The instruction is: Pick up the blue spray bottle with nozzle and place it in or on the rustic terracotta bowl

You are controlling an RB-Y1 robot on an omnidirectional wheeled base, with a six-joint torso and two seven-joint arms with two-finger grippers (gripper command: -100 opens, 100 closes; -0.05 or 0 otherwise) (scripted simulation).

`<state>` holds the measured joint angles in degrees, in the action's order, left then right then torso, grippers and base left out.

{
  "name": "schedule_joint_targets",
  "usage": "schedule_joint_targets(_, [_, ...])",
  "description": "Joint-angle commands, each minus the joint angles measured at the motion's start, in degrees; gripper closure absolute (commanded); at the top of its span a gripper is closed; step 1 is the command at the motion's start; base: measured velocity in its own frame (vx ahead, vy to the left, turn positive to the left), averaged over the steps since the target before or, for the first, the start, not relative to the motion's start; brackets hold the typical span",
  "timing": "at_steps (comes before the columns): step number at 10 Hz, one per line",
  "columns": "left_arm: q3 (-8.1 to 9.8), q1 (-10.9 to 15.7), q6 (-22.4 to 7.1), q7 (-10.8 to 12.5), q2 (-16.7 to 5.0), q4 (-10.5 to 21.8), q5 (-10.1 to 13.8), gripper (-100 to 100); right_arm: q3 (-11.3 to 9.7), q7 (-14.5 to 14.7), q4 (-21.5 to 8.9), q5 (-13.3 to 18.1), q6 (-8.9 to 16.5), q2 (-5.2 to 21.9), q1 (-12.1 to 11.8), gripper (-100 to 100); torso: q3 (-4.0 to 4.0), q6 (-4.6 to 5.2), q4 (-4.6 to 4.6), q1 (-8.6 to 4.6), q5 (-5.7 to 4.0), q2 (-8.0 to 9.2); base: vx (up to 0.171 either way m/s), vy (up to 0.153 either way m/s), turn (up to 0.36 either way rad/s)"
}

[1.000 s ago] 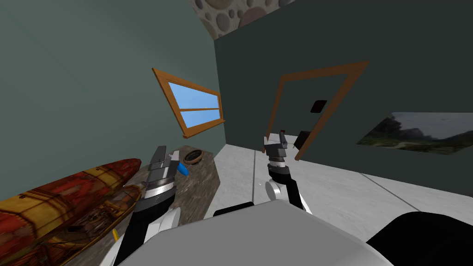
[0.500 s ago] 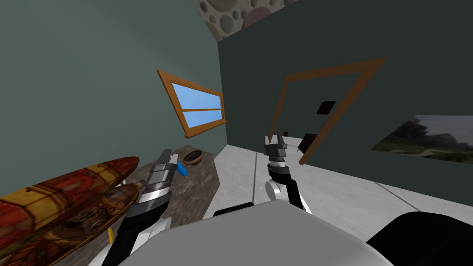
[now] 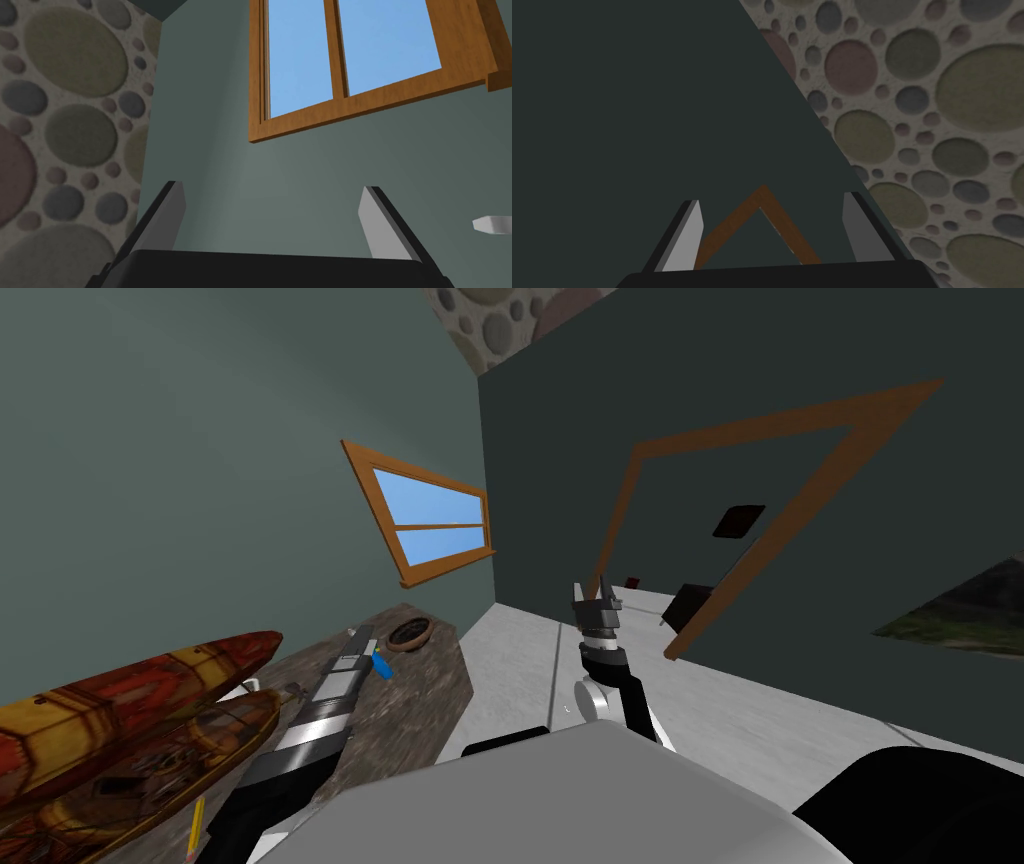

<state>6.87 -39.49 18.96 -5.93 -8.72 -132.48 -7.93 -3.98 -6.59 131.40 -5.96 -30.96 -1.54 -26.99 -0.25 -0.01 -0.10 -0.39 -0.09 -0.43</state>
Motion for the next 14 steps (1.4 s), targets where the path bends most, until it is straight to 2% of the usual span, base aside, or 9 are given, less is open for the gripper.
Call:
schedule_joint_targets(1, [0.70,-1.76,-2.82,-1.05,-0.97,-0.53,-0.39,-100,0.00,0.00,0.00,0.00,0.00,0.00,0.00,0,0.00,0.00,0.00,0.00,0.00,0.00,0.128,-0.112,0.139])
schedule_joint_targets(2, [0.70,-1.76,-2.82,-1.05,-0.97,-0.53,-0.39,-100,0.00,0.00,0.00,0.00,0.00,0.00,0.00,0,-0.03,0.00,-0.01,-0.01,0.00,-0.07,0.081,-0.080,0.036])
schedule_joint_targets(5, [2.58,-5.75,-7.34,-2.85,-2.59,-0.97,-1.01,-100,0.00,0.00,0.00,0.00,0.00,0.00,0.00,0,0.04,0.01,0.02,0.12,0.03,0.06,0.092,-0.085,0.107])
schedule_joint_targets(9, [5.50,-11.33,-13.40,-5.44,-4.17,-1.25,-2.12,-100,0.00,0.00,0.00,0.00,0.00,0.00,0.00,0,-0.12,0.01,-0.05,-0.09,-0.02,-0.19,0.150,-0.130,0.119])
schedule_joint_targets(10, [5.50,-11.33,-13.57,-5.44,-4.17,-1.25,-2.12,-100,0.00,0.00,0.00,0.00,0.00,0.00,0.00,0,-0.10,0.02,-0.04,-0.05,-0.02,-0.17,0.102,-0.055,0.026])
schedule_joint_targets(13, [7.92,-15.44,-18.03,-7.40,-5.01,-1.10,-3.15,-100,0.01,0.00,0.00,0.00,0.00,0.01,0.00,0,-0.07,0.02,-0.02,0.29,0.06,-0.11,0.123,-0.049,0.078])
schedule_joint_targets(14, [7.92,-15.44,-18.13,-7.40,-5.01,-1.10,-3.15,-100,0.01,0.00,0.00,0.00,0.00,0.01,0.00,0,-0.08,0.03,-0.03,0.24,0.05,-0.14,0.091,-0.049,0.023])
